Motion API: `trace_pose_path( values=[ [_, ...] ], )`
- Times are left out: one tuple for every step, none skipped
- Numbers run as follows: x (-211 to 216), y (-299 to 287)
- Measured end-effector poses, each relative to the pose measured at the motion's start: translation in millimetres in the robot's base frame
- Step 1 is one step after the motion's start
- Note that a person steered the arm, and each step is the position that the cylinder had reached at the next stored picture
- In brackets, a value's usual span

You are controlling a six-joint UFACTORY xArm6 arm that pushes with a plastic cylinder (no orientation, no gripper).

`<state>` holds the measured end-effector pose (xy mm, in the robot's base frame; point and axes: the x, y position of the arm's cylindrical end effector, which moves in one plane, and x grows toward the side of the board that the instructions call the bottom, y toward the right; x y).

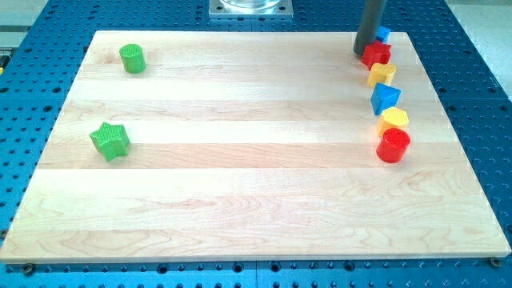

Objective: Place the green star diagonal to the green circle

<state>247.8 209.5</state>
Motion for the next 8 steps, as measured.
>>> trace_pose_path(
  values=[
    [0.1, -7.1],
    [0.2, -48.1],
    [26.3, -129.7],
    [114.7, -187.9],
    [71.1, -259.9],
    [110.4, -377.5],
    [172.9, -422.4],
    [178.6, -431.8]
  ],
)
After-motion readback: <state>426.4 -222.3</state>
